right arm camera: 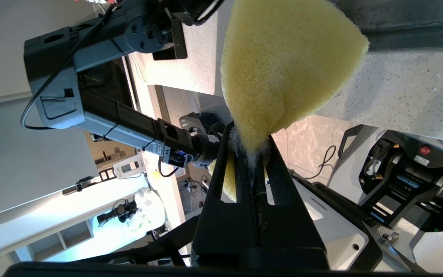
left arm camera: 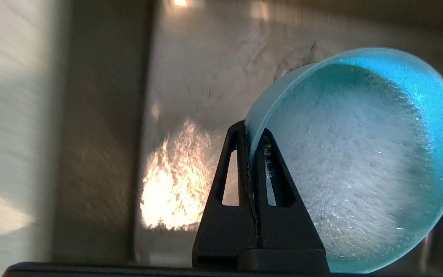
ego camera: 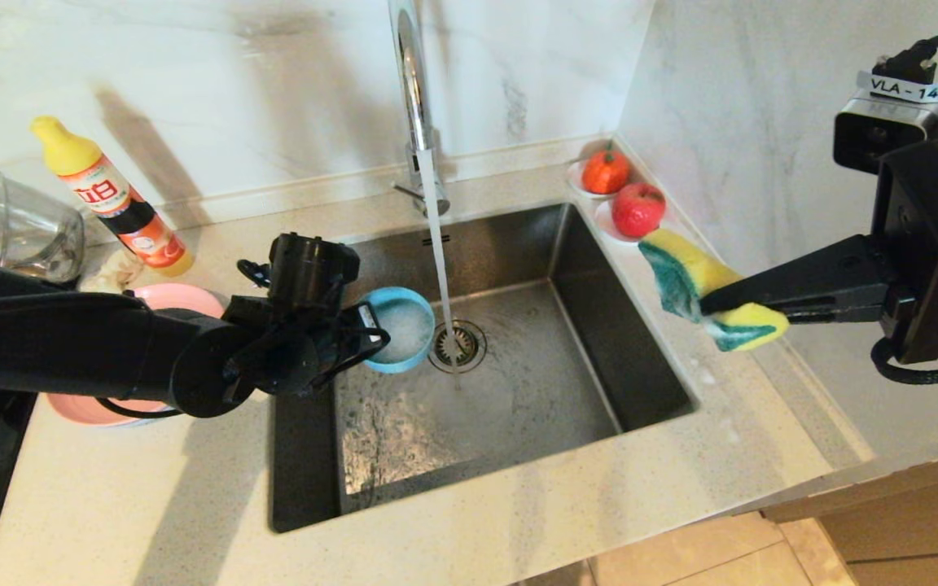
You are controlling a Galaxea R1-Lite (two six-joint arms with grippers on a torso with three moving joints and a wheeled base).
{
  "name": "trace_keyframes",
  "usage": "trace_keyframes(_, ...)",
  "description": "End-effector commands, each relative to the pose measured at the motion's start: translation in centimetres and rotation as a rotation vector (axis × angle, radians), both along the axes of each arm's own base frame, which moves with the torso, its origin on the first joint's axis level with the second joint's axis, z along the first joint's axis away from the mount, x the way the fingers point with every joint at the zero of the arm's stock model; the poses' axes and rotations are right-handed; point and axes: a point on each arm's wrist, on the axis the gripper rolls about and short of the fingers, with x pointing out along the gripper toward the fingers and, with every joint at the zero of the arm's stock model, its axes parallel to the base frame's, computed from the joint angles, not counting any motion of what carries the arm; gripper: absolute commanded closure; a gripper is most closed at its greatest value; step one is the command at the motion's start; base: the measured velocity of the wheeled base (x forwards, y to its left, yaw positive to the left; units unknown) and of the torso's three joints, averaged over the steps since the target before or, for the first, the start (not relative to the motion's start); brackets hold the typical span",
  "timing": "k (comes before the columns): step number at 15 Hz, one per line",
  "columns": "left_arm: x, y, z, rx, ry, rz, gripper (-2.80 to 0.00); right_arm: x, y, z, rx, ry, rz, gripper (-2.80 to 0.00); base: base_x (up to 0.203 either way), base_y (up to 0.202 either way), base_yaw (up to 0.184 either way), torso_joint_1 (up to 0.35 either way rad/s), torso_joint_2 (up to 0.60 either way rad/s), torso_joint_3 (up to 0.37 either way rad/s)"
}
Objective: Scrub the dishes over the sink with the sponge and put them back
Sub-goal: Rinse the bowl
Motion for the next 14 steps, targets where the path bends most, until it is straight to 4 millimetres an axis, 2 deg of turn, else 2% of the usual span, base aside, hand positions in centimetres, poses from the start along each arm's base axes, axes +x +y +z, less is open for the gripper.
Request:
trace_keyframes(1, -1.4, 0.9, 2.1, -0.009, -0.096, 0.018, 0.00, -0.2, -0.1, 0.0, 0.002, 0.005, 0.000, 0.00, 0.000, 0.000, 0.000, 0.000, 0.00, 0.000)
trace_keyframes(3, -2.6, 1.6, 3.6, -0.012, -0.218, 0.019, 0.00, -0.3, -0.1, -0.1, 0.001, 0.009, 0.001, 0.00, 0.000, 0.000, 0.000, 0.000, 0.00, 0.000)
trace_keyframes(10, -6.0, 3.2, 6.1, 0.081, -0.561, 0.053, 0.00, -0.6, -0.4, -0.5, -0.016, 0.024, -0.014, 0.00, 0.000, 0.000, 0.000, 0.000, 0.00, 0.000)
trace_keyframes(14, -7.3, 3.8, 7.3, 0.097, -0.688, 0.069, 0.00, -0.8, -0.5, -1.0, -0.023, 0.040, -0.014, 0.00, 0.000, 0.000, 0.000, 0.000, 0.00, 0.000)
